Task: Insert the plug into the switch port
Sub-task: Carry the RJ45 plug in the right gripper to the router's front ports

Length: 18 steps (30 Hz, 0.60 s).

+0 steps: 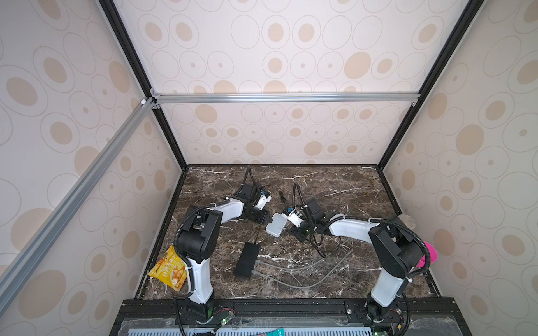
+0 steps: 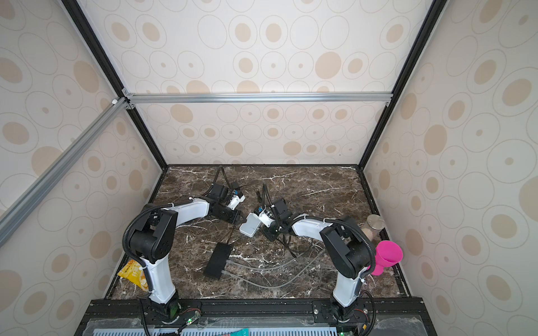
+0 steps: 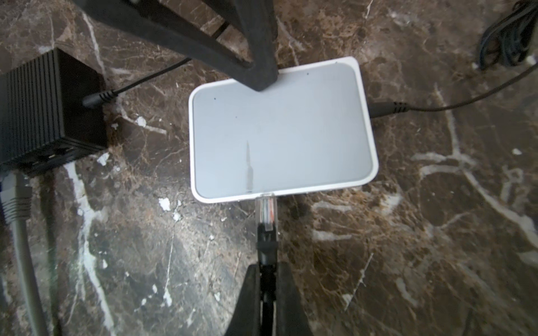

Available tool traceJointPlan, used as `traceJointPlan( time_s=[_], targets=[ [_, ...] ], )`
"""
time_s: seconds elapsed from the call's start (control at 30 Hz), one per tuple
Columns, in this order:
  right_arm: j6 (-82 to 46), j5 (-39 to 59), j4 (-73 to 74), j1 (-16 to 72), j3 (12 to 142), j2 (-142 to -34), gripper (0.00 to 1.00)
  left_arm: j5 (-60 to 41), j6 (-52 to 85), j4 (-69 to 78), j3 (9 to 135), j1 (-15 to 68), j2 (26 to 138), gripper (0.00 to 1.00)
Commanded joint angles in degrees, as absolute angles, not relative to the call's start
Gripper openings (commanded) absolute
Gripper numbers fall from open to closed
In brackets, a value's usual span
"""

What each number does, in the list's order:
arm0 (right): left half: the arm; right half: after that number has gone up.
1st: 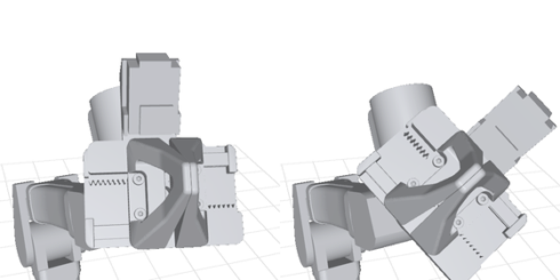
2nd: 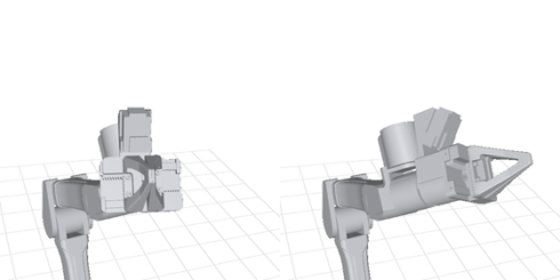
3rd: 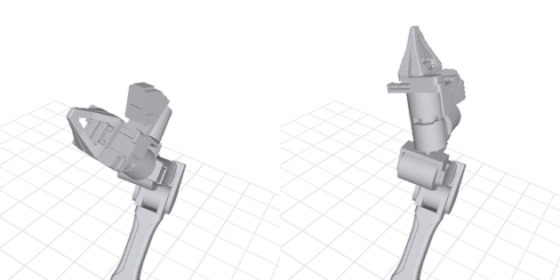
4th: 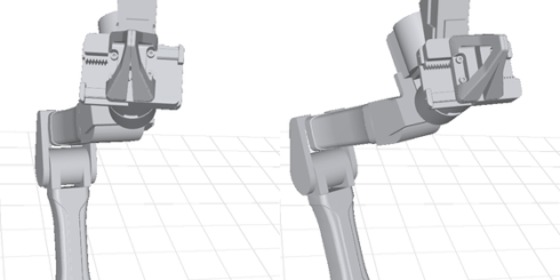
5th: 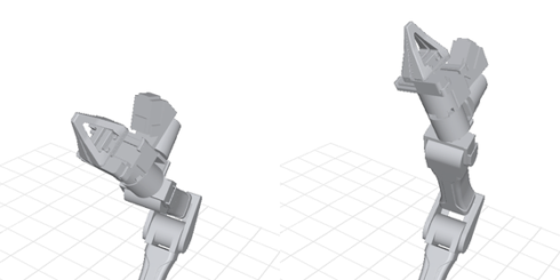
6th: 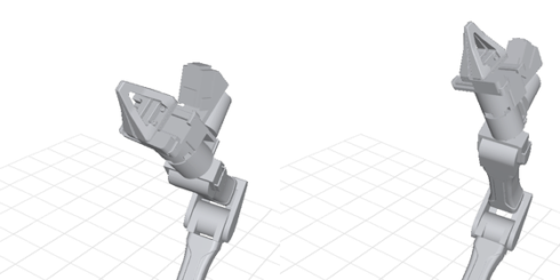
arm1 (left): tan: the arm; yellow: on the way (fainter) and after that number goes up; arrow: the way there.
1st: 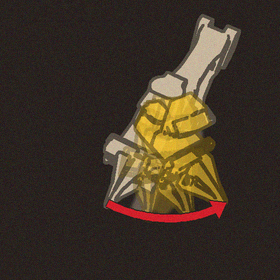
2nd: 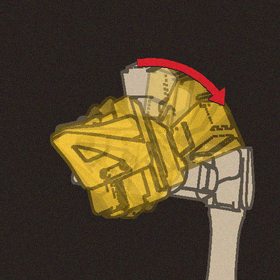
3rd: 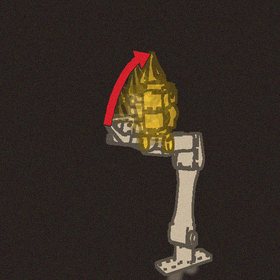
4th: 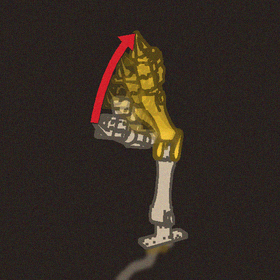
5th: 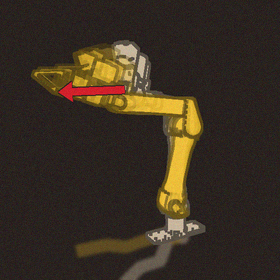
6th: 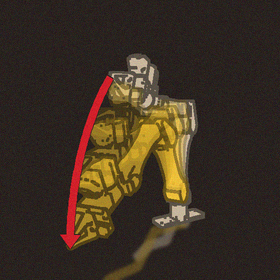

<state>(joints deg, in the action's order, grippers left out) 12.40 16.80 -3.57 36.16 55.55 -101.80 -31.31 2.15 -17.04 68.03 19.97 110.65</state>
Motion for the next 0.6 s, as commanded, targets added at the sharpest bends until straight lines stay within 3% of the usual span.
traceJointPlan(
  time_s=[0.0, 0.57],
  targets=[
    [11.51, 14.3, 1.01, 36.82, 54.69, -103.63, 0.0, -30.77, 0.36, -19.81, 70.35, 20.04, 112.09, 0.45],
    [11.7, 13.88, 3.78, 38.06, 50.4, -101.44, 0.0, -29.38, -0.4, -21.96, 72.04, 20.49, 115.17, 0.35]
  ],
)
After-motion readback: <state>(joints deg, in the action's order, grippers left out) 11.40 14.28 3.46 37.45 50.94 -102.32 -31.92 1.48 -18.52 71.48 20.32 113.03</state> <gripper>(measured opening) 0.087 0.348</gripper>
